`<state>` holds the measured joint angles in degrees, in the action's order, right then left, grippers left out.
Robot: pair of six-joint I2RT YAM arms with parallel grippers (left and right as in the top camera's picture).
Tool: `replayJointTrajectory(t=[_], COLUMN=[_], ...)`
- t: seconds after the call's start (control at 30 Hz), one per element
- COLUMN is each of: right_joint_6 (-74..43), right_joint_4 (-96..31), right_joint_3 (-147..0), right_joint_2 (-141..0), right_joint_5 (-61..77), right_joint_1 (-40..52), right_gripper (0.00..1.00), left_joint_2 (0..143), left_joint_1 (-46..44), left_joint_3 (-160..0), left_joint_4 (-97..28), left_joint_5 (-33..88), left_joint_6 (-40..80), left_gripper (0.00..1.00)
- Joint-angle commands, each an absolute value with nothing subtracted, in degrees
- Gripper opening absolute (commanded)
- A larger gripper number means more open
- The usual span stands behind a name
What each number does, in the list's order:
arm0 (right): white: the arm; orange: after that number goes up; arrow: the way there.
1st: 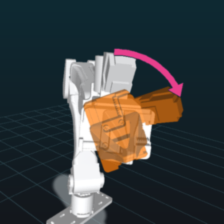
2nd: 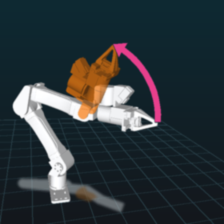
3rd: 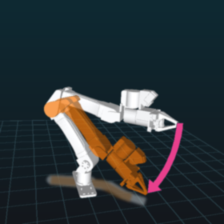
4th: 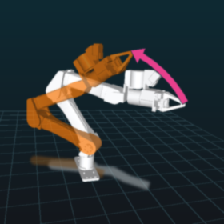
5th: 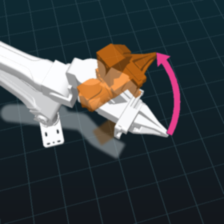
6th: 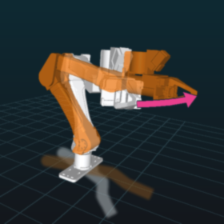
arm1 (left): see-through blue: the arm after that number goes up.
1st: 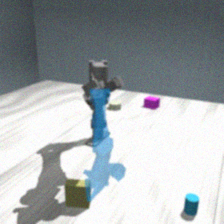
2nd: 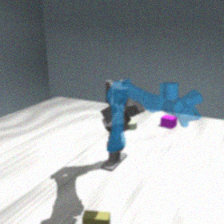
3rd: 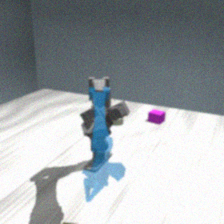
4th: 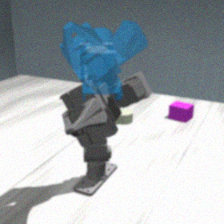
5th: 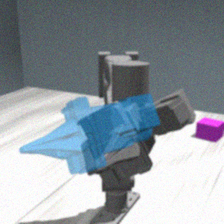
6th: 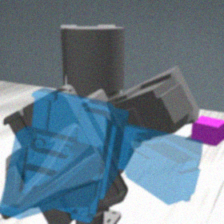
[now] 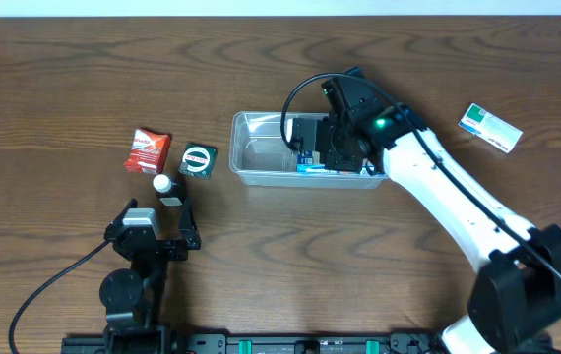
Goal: Pack container
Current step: 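Lower the blue box into the container and open right gripper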
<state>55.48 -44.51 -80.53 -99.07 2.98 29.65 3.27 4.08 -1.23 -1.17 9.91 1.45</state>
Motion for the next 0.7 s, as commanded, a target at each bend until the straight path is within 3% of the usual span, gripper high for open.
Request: replayJointTrajectory(t=[0.0,0.13,0.23,0.37,0.4,0.43,0.57,0.63,0.67], right_joint_6=[51.8,45.9,37.3,30.2,28.9,26.9,14.2,8.0,5.0], right_joint_4=[-44.6,-44.6,-44.9,-45.0,-45.0,-44.7,-43.9,-44.1,-44.2], right_joint_3=[-80.8,-80.8,-80.8,-80.8,-80.8,-80.8,-80.8,-80.8,-80.8], right_joint_2=[-96.0,-95.1,-95.2,-95.2,-95.2,-95.2,-95.2,-95.2,-95.2], right_joint_5=[3.5,4.1,7.7,9.5,9.4,9.2,6.6,6.6,6.6], right_joint_1=[30.5,30.6,30.6,30.6,30.5,30.3,28.8,27.9,27.4], right_gripper=[0.42,0.50,0.72,0.73,0.70,0.61,0.14,0.02,0.01], left_joint_2=[3.2,3.2,3.2,3.2,3.2,3.2,3.2,3.2,3.2], left_joint_1=[4.3,4.3,4.3,4.3,4.3,4.3,4.3,4.3,4.3], left_joint_3=[-0.2,-0.2,-0.2,-0.2,-0.2,-0.2,-0.2,-0.2,-0.2], left_joint_4=[-3.2,-3.2,-3.2,-3.2,-3.2,-3.2,-3.2,-3.2,-3.2], left_joint_5=[10.5,10.5,10.5,10.5,10.5,10.5,10.5,10.5,10.5], left_joint_6=[1.2,1.2,1.2,1.2,1.2,1.2,1.2,1.2,1.2], left_gripper=[0.98,0.98,0.98,0.98,0.98,0.98,0.98,0.98,0.98])
